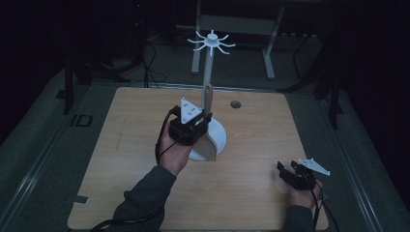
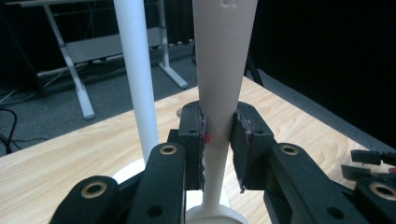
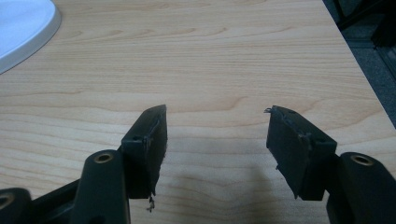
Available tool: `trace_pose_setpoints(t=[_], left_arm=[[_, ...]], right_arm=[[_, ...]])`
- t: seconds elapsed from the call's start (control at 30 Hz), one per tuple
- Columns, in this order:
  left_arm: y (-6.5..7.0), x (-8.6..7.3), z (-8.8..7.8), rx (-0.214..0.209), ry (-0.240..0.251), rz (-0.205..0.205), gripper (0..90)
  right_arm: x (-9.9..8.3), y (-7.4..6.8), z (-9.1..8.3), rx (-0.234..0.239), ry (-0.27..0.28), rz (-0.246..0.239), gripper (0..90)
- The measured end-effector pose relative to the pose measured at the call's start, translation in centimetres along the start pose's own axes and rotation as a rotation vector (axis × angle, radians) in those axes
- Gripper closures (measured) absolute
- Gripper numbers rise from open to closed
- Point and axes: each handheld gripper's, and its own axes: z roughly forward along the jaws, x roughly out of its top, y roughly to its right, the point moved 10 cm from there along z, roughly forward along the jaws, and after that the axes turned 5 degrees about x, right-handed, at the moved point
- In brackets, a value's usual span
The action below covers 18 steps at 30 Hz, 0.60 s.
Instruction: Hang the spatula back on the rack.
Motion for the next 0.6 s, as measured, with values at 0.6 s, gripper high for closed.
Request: trace_pose_setpoints(t=[0.6], left_arm=[[-0.7, 2.5, -0.3, 0.053, 0.059, -0.026, 75.1]], right_arm=[[0.0, 0.0, 0.0, 0.000, -0.001, -0.001, 37.9]])
